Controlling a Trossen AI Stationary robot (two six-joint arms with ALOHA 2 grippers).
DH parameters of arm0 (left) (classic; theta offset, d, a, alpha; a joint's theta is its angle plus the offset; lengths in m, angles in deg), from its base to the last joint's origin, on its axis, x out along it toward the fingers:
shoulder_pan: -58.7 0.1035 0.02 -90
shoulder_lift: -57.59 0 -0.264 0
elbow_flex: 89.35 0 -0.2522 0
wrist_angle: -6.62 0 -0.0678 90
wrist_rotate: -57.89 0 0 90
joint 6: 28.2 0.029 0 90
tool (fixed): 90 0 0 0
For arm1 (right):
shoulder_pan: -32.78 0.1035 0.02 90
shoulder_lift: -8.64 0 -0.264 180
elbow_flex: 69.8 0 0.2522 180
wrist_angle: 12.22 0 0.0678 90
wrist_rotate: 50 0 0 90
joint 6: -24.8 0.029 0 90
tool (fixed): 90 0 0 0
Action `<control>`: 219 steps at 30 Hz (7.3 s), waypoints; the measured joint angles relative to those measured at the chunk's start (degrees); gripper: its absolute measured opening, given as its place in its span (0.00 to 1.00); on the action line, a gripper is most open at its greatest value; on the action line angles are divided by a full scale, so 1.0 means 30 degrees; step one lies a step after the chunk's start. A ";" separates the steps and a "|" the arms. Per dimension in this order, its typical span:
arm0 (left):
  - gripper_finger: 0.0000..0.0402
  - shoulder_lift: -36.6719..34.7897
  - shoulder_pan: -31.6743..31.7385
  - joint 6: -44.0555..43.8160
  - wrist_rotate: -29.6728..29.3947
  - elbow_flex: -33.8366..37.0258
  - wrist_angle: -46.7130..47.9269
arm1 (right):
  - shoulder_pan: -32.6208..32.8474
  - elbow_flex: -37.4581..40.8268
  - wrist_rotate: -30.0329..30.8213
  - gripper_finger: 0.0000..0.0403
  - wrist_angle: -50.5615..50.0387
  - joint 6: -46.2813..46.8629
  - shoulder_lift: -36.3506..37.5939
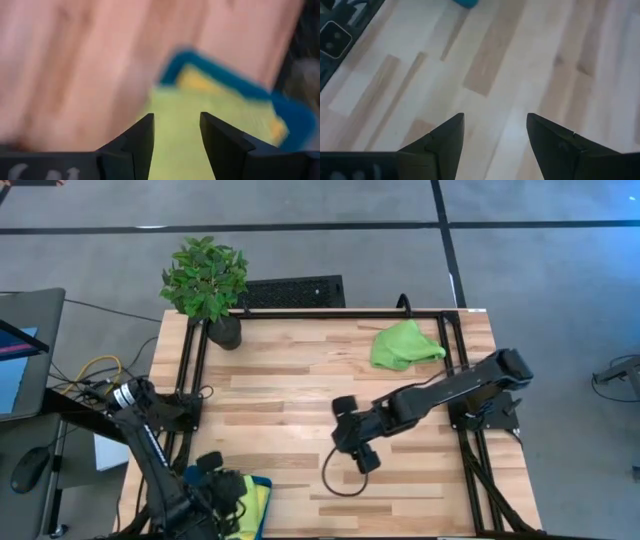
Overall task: Fold microfiber towels
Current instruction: Fold the green microfiber towel
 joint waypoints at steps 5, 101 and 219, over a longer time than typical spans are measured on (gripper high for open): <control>0.38 0.0029 0.1377 0.1126 -0.2699 0.0145 0.0892 | 0.0078 0.1978 0.1859 0.59 -0.1711 0.2148 0.2582; 0.38 0.2042 1.2469 1.5593 -0.4726 0.0377 -1.1683 | -0.0452 0.2613 0.6265 0.01 -1.0600 0.8845 0.9234; 0.00 -0.1322 2.1255 2.6917 -0.6119 -0.1577 -1.0035 | -0.8368 -0.0112 1.3584 0.02 -1.1558 0.5892 0.8798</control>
